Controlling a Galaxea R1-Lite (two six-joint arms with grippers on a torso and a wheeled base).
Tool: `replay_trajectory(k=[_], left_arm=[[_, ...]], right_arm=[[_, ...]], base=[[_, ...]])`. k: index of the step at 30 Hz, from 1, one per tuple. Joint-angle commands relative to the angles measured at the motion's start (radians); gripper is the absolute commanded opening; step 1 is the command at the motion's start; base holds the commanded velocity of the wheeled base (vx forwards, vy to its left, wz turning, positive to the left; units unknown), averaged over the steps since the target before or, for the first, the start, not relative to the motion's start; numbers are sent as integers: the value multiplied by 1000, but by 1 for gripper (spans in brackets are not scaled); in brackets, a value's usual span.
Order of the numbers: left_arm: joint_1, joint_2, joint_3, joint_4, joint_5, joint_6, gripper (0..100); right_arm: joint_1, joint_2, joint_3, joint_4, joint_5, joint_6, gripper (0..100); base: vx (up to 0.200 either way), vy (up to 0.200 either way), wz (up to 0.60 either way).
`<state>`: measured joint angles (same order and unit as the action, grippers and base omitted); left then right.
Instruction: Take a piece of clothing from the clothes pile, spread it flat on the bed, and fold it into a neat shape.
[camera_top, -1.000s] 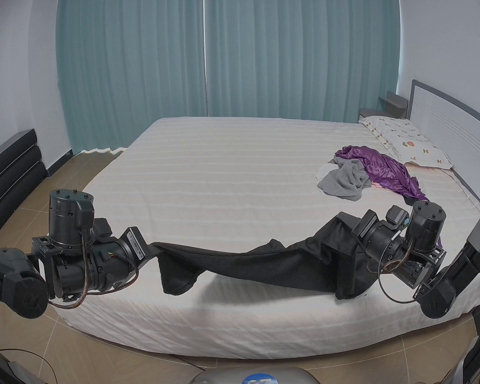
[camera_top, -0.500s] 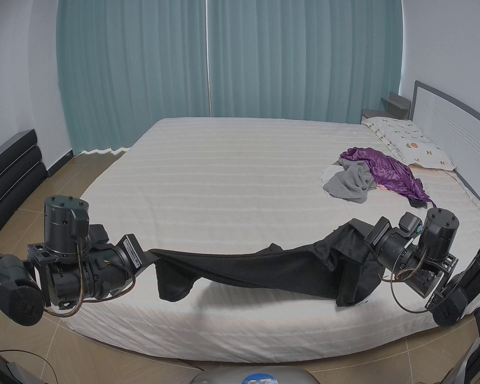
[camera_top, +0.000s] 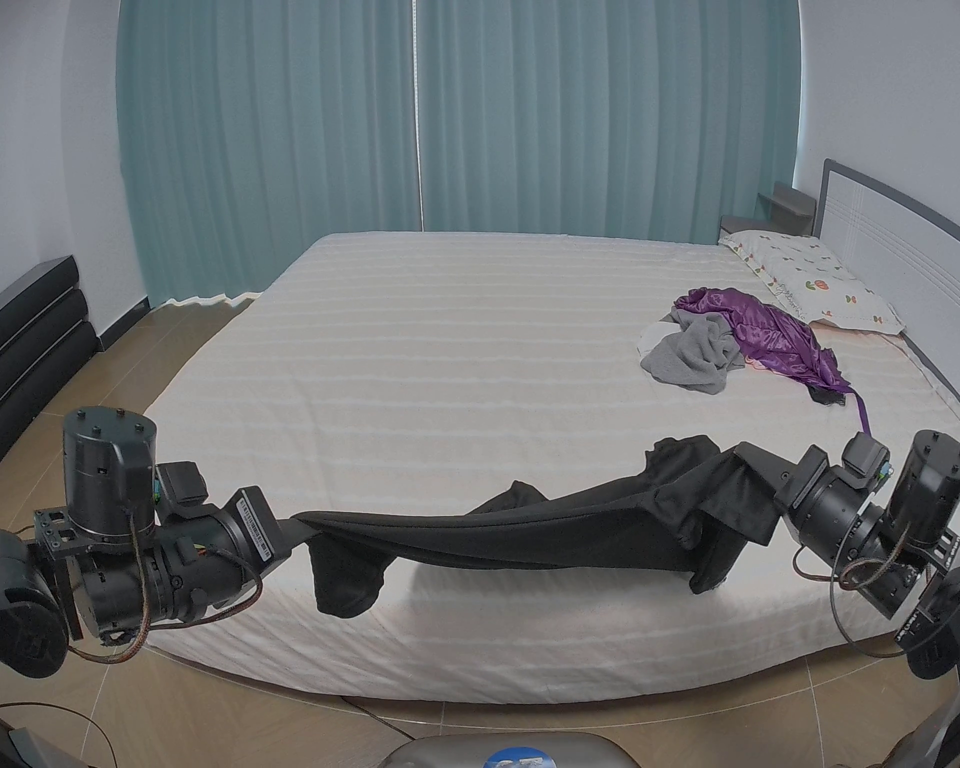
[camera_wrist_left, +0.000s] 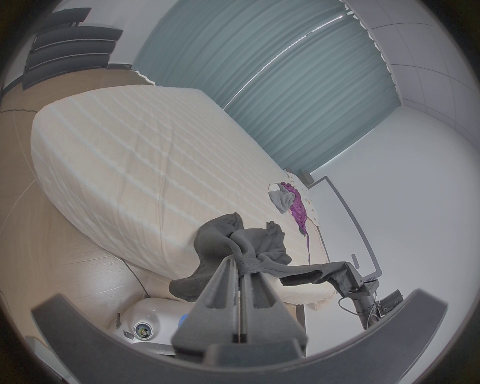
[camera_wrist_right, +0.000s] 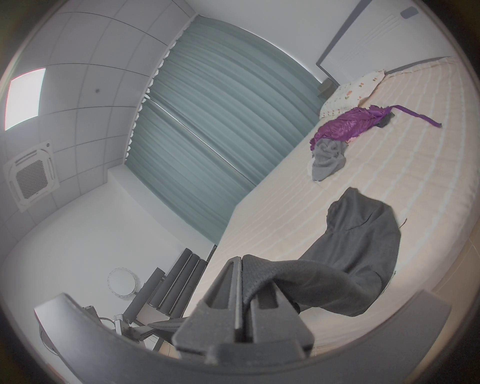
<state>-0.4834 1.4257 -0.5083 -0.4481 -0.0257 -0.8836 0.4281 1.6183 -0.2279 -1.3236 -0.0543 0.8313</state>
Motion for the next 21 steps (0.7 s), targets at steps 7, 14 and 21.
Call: replay_trajectory(k=[7,14,21], left_arm=[[-20,-186,-81,95,36,6,0],[-3,-176,-260,261,40,12,0],[28,1,-391,272,40,11,0]], right_arm=[[12,-267,-56,72,-1,-93,0],[0,-337,-258,285,4,-107,0],[-57,-219,-465,397,5,-107,0]], base=[[0,0,0],[0,0,0],[0,0,0]])
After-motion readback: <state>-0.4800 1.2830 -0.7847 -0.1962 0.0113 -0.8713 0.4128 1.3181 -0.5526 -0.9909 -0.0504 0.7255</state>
